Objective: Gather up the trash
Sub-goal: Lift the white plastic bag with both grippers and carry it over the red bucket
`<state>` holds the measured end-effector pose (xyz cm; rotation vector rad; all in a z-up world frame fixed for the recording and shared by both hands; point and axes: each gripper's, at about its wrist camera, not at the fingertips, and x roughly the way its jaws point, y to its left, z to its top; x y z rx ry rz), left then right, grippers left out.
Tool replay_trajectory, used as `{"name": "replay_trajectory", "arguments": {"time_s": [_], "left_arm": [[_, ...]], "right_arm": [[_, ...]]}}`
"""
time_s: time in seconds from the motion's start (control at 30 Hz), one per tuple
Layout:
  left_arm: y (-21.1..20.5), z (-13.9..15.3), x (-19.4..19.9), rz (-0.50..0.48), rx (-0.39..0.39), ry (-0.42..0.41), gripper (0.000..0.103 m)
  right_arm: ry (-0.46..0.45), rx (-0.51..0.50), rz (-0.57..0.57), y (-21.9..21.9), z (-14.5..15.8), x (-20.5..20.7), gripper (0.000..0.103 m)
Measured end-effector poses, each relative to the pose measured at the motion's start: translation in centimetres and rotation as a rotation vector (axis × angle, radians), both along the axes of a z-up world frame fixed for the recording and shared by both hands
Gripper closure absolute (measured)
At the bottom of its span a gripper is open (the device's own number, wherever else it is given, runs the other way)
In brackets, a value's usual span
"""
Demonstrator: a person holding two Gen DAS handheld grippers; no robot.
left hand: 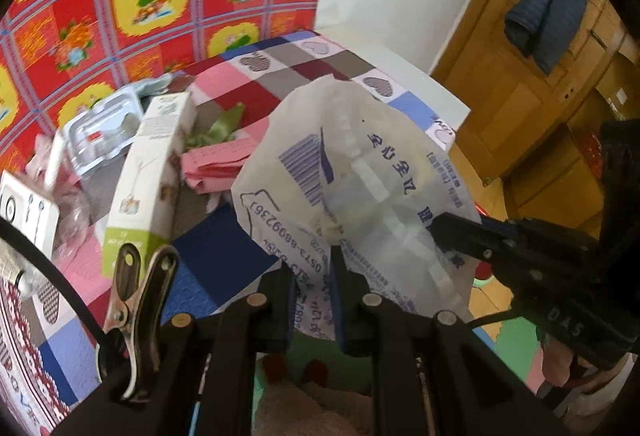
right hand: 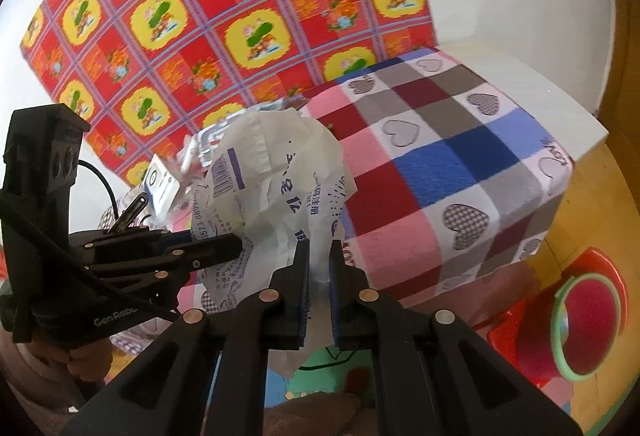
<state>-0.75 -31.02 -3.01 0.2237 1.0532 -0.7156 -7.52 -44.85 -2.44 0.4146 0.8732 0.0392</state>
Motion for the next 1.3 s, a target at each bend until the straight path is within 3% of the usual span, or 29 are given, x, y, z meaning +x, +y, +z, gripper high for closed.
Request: {"name": "replay_trajectory", "arguments": {"time_s": [0.67, 1.3], "left_arm": [[-8.3, -0.3, 0.9, -0.3, -0.01, -0.015, 0.088], [-22.0, -2.8, -4.0, -0.511, 0.008, 0.005, 0.088]], "right_arm": [[-0.008, -0.017, -0.328, -5.1, 0.1, -3.3, 0.093], [0.021, -0.002, -0.553, -15.5, -1.7, -10.6, 0.093]]}}
